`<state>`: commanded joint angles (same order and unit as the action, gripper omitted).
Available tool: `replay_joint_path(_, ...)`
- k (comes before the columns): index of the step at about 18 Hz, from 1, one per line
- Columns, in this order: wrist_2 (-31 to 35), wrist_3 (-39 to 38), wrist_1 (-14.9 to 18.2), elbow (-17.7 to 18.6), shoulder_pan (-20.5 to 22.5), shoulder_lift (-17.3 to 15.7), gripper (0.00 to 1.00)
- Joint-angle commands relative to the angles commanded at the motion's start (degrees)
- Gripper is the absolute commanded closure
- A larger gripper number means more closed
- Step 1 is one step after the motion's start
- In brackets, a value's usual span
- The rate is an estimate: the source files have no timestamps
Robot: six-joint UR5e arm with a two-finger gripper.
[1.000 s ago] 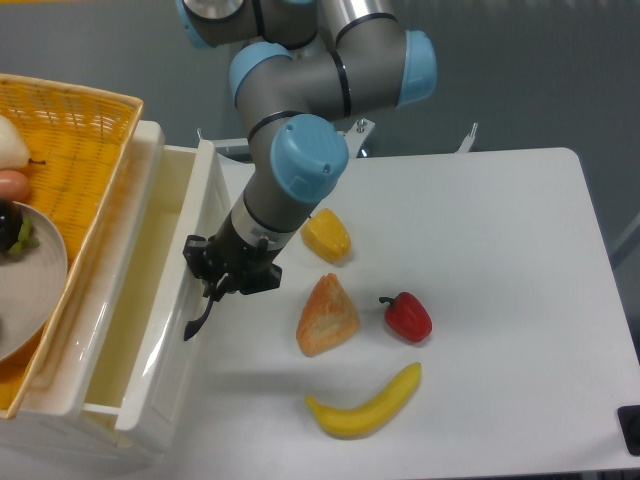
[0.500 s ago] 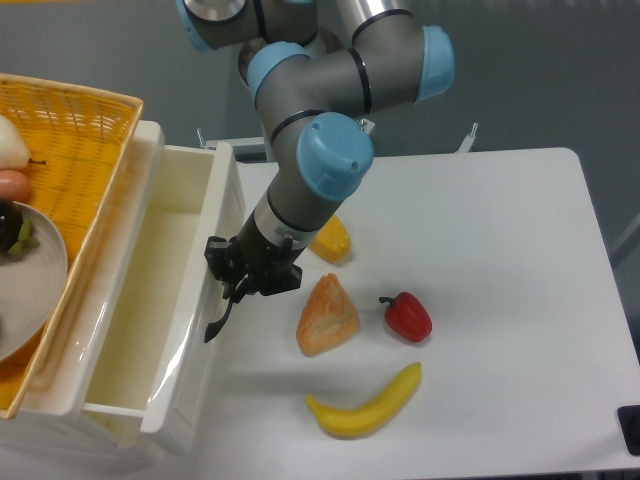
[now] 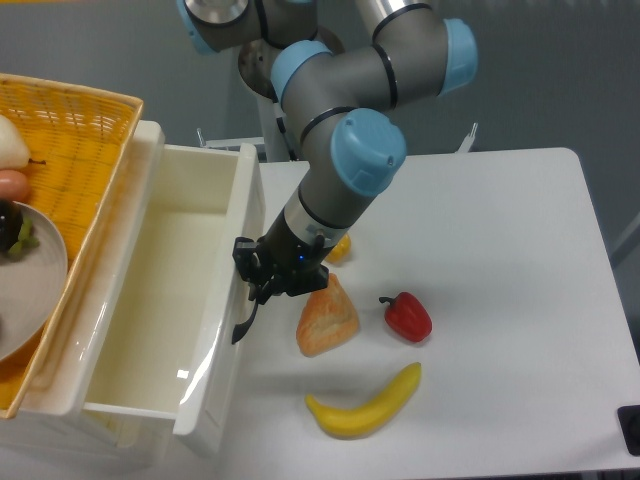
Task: Slide the top white drawer open
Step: 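Pull the upper white drawer outward by its handle, away from the cabinet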
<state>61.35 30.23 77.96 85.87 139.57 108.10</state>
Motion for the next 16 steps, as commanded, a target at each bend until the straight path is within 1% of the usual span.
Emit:
replay_joint_path(6, 0.0, 1.7, 0.3, 0.0, 1.7, 0.8, 0.79)
replay_joint_path(16, -0.2, 1.8, 0.4, -0.6, 4.0, 0.8, 0.79)
